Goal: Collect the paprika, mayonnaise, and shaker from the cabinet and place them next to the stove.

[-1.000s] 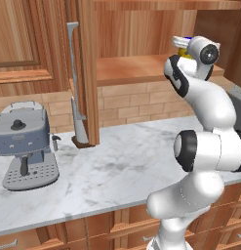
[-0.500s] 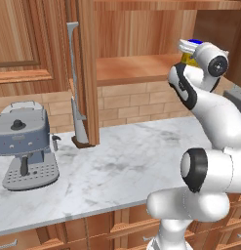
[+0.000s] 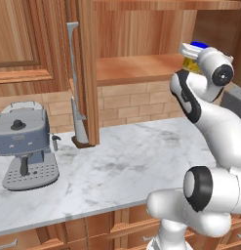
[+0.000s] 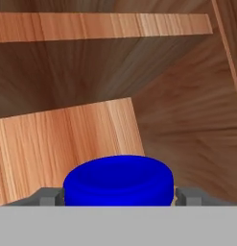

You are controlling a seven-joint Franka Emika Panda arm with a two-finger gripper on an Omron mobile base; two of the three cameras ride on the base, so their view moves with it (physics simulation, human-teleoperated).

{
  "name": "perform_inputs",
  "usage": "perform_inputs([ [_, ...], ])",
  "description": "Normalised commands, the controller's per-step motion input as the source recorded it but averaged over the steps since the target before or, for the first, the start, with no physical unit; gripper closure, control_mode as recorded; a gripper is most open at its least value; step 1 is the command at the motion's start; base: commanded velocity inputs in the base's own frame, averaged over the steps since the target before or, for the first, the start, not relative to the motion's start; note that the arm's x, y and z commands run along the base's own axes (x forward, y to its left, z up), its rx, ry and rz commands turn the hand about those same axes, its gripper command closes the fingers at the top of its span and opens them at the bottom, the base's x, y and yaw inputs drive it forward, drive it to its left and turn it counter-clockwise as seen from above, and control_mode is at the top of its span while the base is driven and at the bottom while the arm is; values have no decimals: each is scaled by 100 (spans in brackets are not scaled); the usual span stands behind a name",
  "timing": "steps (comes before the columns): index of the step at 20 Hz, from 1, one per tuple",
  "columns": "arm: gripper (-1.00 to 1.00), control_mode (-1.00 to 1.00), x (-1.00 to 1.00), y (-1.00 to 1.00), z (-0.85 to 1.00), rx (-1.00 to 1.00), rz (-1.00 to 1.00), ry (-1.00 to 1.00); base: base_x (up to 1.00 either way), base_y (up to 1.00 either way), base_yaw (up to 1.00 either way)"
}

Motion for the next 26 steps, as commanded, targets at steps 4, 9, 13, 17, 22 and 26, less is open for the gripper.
perform_inputs([
  [4, 100, -100, -35, 11, 0, 0, 0, -3, 0, 0, 0],
  [9, 100, -100, -39, 11, 0, 1, 0, -3, 0, 0, 0],
  [13, 100, -100, -47, 21, 0, 0, 0, -1, 0, 0, 0],
  [17, 100, -100, -55, 20, 0, 0, 0, 0, 0, 0, 0],
  [22, 100, -100, -59, 21, 0, 0, 0, 0, 0, 0, 0],
  [26, 100, -100, -64, 15, 0, 0, 0, 0, 0, 0, 0],
])
